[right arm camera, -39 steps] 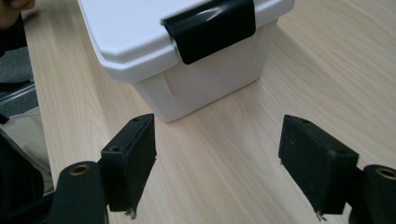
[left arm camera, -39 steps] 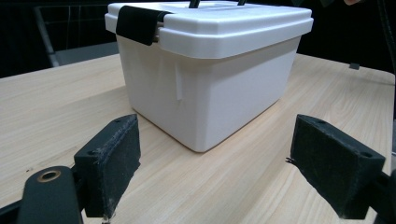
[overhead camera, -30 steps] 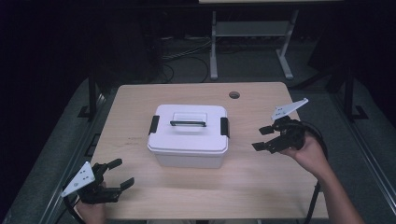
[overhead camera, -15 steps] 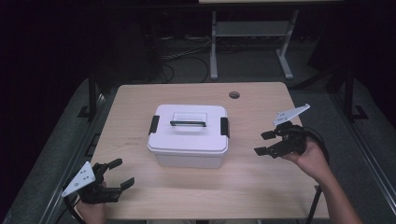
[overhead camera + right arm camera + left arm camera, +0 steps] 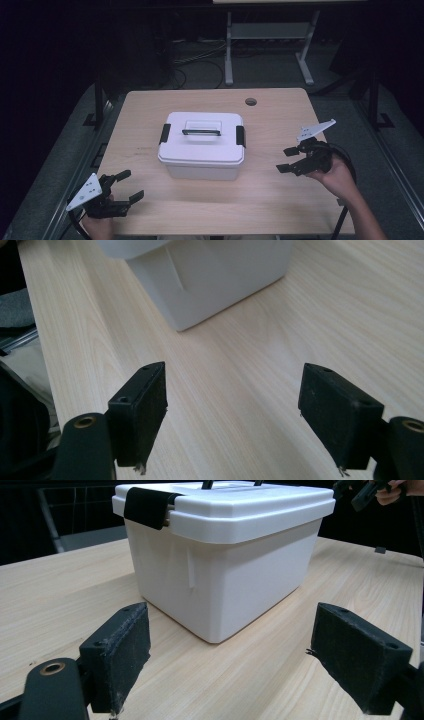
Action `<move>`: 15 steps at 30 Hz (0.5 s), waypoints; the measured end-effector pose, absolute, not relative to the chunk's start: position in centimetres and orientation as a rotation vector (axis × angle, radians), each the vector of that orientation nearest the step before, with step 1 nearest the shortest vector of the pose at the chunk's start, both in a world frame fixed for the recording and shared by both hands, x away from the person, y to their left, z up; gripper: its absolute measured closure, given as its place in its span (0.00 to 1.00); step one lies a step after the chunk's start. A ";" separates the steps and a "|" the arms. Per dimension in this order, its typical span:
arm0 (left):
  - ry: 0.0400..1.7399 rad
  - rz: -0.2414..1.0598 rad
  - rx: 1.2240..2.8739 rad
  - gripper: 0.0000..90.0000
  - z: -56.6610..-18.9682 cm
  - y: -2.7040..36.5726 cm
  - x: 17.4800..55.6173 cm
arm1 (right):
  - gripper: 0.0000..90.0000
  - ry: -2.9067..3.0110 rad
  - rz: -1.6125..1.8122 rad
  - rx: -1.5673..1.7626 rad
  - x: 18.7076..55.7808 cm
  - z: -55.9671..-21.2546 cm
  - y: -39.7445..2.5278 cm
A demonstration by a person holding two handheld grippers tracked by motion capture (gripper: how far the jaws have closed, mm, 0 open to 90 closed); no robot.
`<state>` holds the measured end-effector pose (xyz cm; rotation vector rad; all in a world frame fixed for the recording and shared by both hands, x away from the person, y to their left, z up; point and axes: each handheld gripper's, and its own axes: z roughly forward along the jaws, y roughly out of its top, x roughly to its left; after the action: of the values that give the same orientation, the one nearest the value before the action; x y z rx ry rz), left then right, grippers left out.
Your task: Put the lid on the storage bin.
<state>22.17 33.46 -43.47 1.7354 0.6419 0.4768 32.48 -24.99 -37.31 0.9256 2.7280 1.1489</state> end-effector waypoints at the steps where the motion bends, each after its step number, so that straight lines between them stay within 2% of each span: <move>1: 0.641 0.477 1.736 0.18 -43.5 33.5 22.2 | 0.30 2.731 1.146 0.935 32.4 -37.5 -25.0; 15: 0.638 0.477 1.739 0.17 -43.4 33.3 22.2 | 0.30 2.739 1.147 0.974 31.3 -39.4 -26.0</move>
<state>22.22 33.34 -43.43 1.7391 0.6384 0.4766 31.34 -25.96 -39.41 0.9744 2.7386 1.1469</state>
